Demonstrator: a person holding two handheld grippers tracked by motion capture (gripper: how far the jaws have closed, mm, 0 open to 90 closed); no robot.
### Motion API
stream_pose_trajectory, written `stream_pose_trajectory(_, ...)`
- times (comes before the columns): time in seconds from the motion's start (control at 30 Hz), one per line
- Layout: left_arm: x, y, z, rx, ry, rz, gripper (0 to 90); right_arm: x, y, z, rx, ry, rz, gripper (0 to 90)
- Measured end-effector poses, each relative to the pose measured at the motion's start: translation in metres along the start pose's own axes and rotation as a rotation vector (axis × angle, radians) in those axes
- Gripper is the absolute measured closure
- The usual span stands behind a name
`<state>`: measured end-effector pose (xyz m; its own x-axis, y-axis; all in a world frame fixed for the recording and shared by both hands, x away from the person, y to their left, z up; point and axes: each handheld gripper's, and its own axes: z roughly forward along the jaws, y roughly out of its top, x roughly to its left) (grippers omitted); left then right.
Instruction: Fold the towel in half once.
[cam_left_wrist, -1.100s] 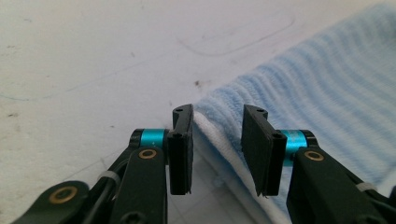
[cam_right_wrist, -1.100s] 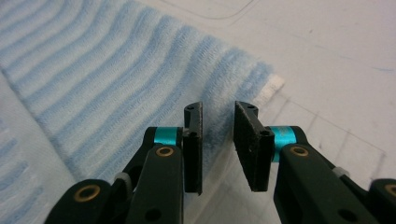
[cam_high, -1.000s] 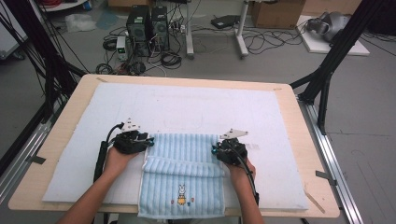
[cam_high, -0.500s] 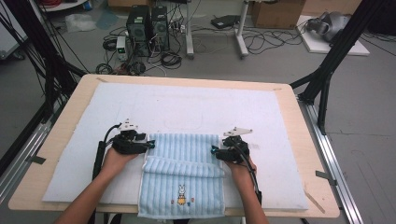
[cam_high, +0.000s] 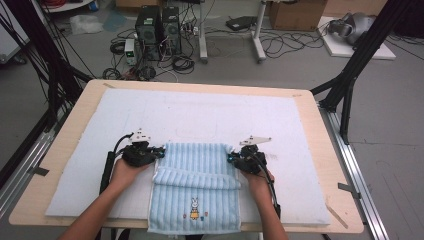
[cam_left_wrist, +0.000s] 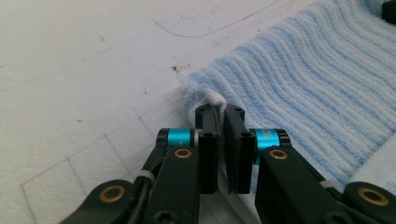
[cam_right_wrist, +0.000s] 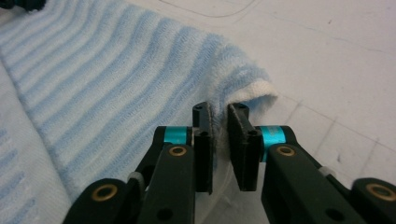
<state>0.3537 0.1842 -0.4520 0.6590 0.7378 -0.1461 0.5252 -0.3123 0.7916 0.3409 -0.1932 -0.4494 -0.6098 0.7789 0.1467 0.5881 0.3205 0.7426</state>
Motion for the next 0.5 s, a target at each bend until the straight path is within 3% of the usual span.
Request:
stream_pose_trajectory(0.17, 0.005, 0.003, 0.004, -0.009, -0.013, -0.062, 85.7, -0.002, 0.002, 0.003, -0.016, -0.008, 0.002, 83.4)
stream_pose_trajectory(0.33, 0.014, 0.008, 0.007, -0.057, -0.004, -0.115, 85.7, -0.004, 0.007, 0.006, -0.024, -0.044, -0.007, 83.4)
stream_pose_trajectory(0.37, 0.017, 0.011, 0.009, -0.050, -0.007, -0.117, 85.7, -0.005, 0.009, 0.006, -0.032, -0.051, -0.012, 83.4)
stream_pose_trajectory(0.5, 0.023, 0.024, 0.015, -0.099, -0.009, -0.138, 85.7, -0.010, 0.015, 0.009, -0.040, -0.081, -0.015, 83.4)
